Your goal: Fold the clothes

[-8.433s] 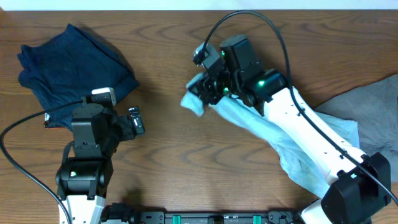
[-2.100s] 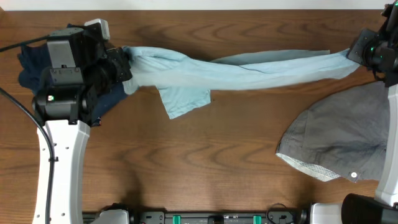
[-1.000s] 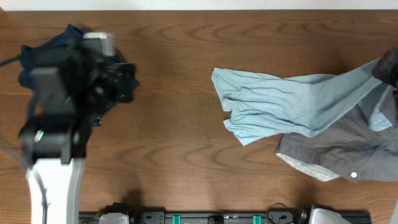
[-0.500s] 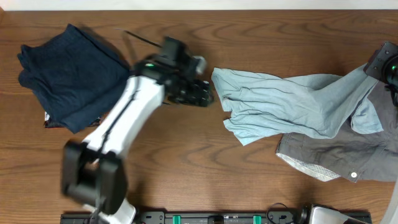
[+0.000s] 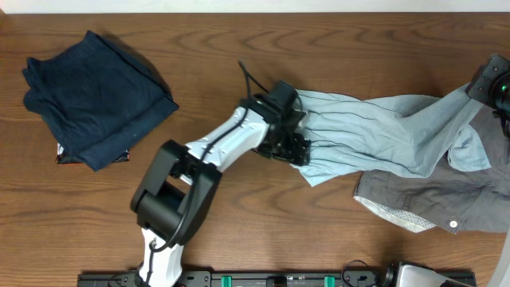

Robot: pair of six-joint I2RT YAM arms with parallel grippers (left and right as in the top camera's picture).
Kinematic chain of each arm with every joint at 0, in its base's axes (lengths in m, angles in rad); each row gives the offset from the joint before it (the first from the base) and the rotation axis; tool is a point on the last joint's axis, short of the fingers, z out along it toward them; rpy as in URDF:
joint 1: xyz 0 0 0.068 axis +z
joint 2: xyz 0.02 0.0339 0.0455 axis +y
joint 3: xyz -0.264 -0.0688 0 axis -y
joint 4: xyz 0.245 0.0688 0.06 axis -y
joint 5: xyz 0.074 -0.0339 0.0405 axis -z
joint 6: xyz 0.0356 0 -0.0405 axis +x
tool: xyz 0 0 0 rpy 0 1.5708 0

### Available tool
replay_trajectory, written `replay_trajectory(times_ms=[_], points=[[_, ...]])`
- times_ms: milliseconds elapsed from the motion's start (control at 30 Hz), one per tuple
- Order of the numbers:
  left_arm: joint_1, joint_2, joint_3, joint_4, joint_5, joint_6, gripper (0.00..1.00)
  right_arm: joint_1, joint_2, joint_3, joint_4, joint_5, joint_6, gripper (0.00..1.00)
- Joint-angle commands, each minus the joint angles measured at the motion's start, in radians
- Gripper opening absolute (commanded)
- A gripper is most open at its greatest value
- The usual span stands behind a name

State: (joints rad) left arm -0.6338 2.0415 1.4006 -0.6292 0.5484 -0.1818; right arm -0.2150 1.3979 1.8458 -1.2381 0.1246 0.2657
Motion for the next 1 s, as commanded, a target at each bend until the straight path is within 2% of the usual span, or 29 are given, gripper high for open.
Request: replay_trajectory(times_ms=[0, 100, 133, 233, 267, 300, 333, 533, 600, 967], points=[[-0.03, 0.022, 0.011, 0.02, 0.003, -0.058, 0.76, -0.005, -0.006, 0.005, -0.004, 0.007, -0.013, 0.01], [-0.051, 0.027, 0.011, 0.029, -0.055, -0.065, 0.75, -0.005, -0.006, 0.005, -0.007, 0.007, -0.013, 0.01], [-0.056, 0.027, 0.011, 0.03, -0.071, -0.064, 0.68, -0.005, -0.006, 0.005, -0.008, 0.007, -0.013, 0.01], [-0.058, 0.027, 0.011, 0.032, -0.082, -0.064, 0.31, -0.005, -0.006, 0.005, -0.009, 0.008, -0.013, 0.01], [-0.056, 0.027, 0.011, 0.033, -0.093, -0.063, 0.23, -0.005, -0.006, 0.005, -0.01, 0.008, -0.013, 0.01], [-0.051, 0.024, 0.011, 0.033, -0.106, -0.063, 0.09, -0.005, -0.006, 0.005, -0.011, 0.008, -0.013, 0.01], [-0.045, 0.021, 0.011, 0.033, -0.121, -0.063, 0.06, -0.005, -0.006, 0.005, -0.012, 0.008, -0.013, 0.01], [0.048, -0.11, 0.043, -0.024, -0.153, 0.019, 0.06, -0.005, -0.006, 0.005, -0.016, 0.032, -0.013, 0.01], [0.107, -0.199, 0.07, -0.047, -0.194, 0.021, 0.06, -0.005, -0.006, 0.005, -0.016, 0.033, -0.029, 0.01], [0.477, -0.69, 0.155, -0.003, -0.195, 0.021, 0.06, -0.005, -0.008, 0.006, 0.014, -0.049, -0.039, 0.01]])
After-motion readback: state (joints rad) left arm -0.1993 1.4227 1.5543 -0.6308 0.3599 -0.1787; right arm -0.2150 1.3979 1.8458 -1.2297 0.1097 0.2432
